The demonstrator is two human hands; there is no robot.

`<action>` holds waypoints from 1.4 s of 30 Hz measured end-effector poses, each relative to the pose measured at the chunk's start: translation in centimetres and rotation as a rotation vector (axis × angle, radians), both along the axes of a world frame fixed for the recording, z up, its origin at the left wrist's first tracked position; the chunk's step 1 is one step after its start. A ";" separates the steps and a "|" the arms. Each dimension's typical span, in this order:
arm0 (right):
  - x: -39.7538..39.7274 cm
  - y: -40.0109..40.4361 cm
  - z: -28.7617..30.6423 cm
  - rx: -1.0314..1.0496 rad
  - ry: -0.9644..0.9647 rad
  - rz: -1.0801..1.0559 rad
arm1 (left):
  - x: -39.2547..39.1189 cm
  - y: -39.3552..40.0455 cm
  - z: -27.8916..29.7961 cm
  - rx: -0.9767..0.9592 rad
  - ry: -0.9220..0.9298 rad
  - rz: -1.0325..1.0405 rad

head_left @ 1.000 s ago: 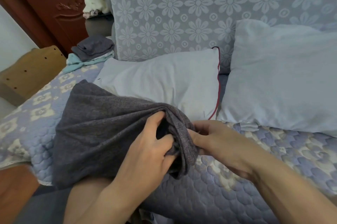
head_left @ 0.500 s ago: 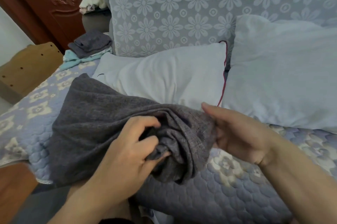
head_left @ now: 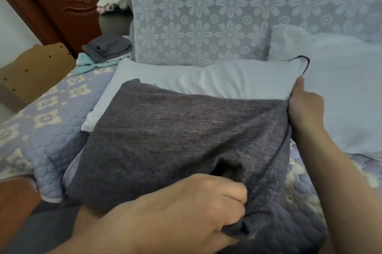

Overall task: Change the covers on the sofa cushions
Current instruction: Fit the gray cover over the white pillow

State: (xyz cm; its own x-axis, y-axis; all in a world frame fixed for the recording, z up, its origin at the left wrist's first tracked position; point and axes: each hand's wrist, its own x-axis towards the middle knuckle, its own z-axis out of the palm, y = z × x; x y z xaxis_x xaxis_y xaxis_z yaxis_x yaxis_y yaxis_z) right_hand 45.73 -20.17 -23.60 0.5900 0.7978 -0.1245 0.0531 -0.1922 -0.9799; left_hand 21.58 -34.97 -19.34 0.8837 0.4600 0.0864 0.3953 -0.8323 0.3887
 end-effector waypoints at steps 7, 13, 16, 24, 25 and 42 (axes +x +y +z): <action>0.0 -1.9 -1.0 0.197 0.029 0.334 | 1.0 3.7 1.2 -0.290 0.074 0.111; 1.8 -4.4 -1.2 0.251 0.011 0.510 | 6.7 14.9 4.4 -0.024 -0.067 0.469; 2.2 -5.0 -1.5 0.244 -0.032 0.469 | 9.3 18.1 3.6 -0.145 0.306 0.365; 2.2 -2.9 -1.2 0.331 -0.052 0.126 | 10.3 14.2 1.2 -0.312 0.669 0.065; 2.3 -2.6 -1.4 0.348 -0.055 0.167 | 10.6 13.6 1.2 -0.380 0.683 0.079; 6.0 -5.5 -2.7 -0.425 0.177 0.900 | 6.0 16.2 6.1 -0.335 0.290 0.430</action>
State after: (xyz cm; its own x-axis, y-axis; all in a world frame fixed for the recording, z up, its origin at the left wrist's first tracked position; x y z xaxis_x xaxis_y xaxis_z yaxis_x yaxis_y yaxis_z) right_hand 51.71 -25.67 -26.31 -0.2634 0.8066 -0.5291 0.2109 -0.4871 -0.8475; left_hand 27.58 -18.73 -13.27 0.5790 0.7408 -0.3406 0.7971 -0.4264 0.4276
